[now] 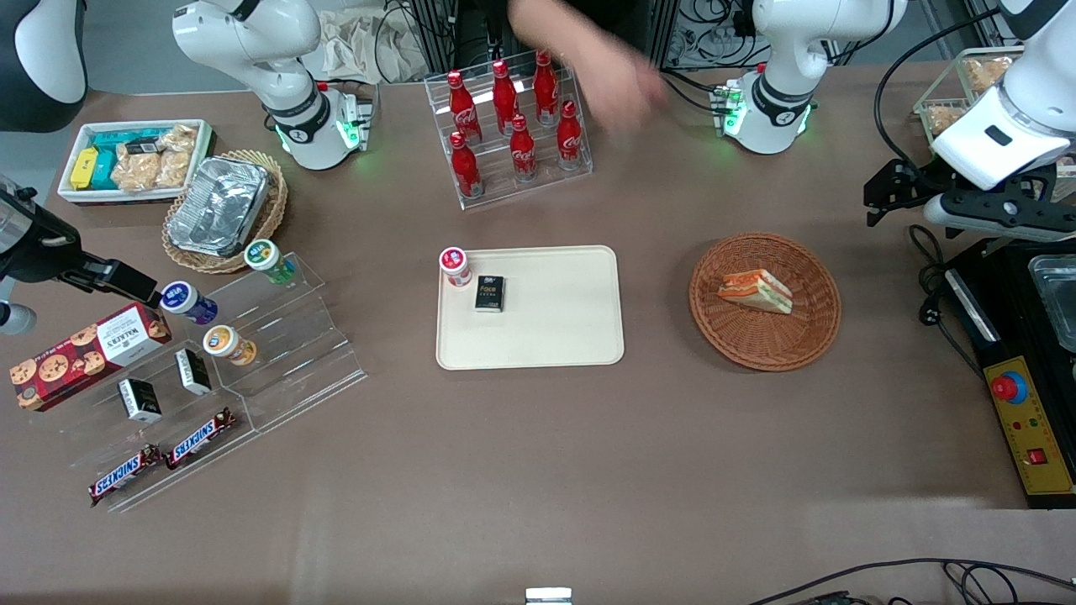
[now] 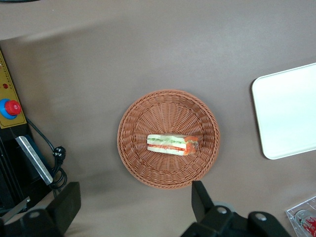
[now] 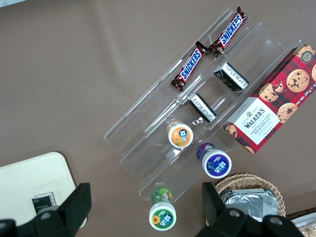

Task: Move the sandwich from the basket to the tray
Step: 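Move the left gripper over the wrapped sandwich in the wicker basket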

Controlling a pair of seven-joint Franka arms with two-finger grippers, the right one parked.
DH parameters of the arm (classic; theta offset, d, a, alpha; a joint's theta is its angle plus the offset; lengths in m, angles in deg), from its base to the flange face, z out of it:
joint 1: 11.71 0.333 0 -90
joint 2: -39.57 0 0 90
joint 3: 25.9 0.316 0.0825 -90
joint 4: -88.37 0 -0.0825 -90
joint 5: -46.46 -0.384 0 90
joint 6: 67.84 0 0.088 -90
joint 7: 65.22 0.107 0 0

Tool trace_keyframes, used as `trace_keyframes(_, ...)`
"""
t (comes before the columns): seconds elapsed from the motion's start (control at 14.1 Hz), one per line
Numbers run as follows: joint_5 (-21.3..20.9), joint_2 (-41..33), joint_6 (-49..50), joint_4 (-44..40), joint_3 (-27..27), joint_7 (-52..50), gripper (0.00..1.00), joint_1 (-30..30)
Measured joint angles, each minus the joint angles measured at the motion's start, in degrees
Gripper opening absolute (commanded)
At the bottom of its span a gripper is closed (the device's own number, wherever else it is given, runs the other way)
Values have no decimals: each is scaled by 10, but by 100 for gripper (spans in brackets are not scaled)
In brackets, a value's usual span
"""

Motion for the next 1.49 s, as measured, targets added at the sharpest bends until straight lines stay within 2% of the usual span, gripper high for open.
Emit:
trace_keyframes(0.5,0,0,0,1,0,-22,100,0)
trace_keyframes(1.13,25,0,-14,7,-15,-404,100,-20)
trace_keyframes(1.49,25,1,-15,8,-21,-545,100,-56)
